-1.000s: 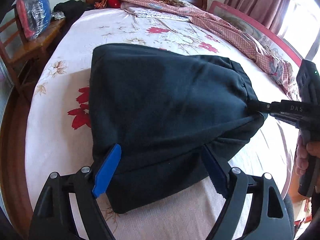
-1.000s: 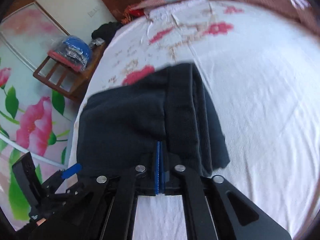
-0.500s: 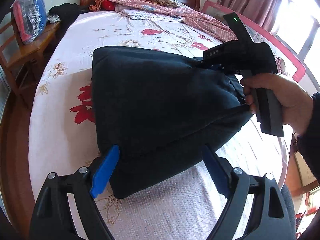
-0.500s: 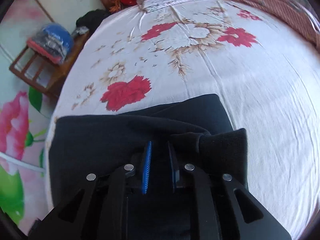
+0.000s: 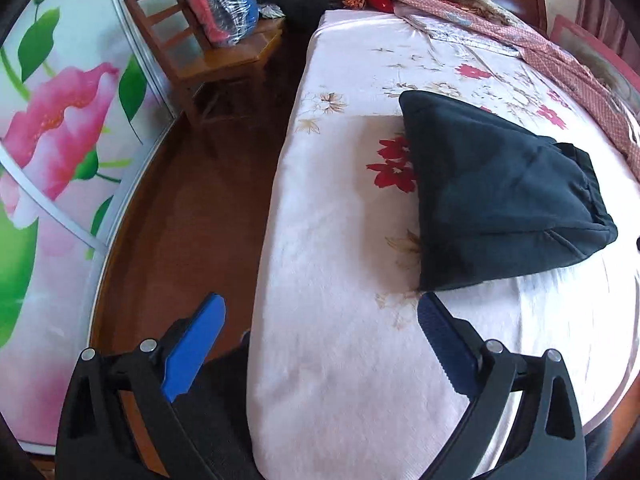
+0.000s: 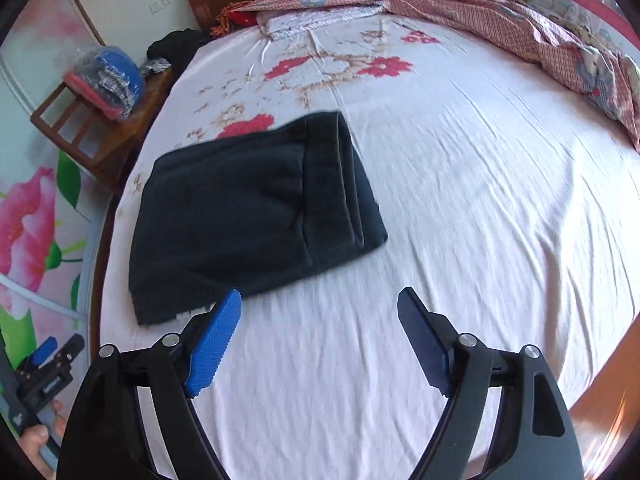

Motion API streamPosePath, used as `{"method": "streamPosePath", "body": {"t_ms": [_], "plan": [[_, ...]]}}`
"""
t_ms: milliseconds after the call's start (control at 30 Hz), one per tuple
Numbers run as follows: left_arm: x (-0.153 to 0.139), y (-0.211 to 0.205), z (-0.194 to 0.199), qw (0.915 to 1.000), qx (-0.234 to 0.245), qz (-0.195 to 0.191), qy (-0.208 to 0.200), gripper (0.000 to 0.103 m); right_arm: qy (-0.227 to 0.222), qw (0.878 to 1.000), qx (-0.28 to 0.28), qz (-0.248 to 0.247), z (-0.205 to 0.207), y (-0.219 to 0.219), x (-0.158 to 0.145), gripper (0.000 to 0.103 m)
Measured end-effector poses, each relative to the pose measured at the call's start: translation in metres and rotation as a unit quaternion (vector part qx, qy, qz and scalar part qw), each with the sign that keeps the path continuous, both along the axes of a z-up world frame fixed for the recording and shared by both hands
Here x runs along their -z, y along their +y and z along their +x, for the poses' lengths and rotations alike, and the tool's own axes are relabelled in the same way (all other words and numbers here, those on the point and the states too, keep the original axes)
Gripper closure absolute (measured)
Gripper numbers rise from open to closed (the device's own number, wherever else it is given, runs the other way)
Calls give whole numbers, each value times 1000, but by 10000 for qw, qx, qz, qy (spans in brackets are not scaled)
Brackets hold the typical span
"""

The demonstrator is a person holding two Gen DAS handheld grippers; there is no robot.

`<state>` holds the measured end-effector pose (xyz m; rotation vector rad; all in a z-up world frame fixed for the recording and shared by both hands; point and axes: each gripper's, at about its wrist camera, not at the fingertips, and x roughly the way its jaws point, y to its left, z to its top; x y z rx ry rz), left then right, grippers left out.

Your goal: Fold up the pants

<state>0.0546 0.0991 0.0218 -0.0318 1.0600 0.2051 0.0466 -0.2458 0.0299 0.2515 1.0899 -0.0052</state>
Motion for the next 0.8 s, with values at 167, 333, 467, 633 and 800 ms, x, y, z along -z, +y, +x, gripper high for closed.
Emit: {"method": "streamPosePath", "body": {"t_ms": [167, 333, 467, 633, 800], "plan": [[-17, -44, -37, 9986, 456, 188, -214, 3, 59, 9998, 62, -188, -54, 28, 11, 23], [-33, -82, -61, 9896, 950, 795, -738, 2, -127, 9985, -267, -463, -71, 56, 13, 23], [-41, -82, -64, 9899, 909, 779, -763, 2, -311, 9975, -224, -587, -78, 58, 1, 23], [-55, -70, -72, 9920, 504, 618, -975, 2, -792, 9935, -117, -811, -86, 58, -30, 23], [-66, -55, -72, 9908, 120, 587, -1213, 2, -1329, 9849, -58, -1112, -95, 65, -56, 23]]}}
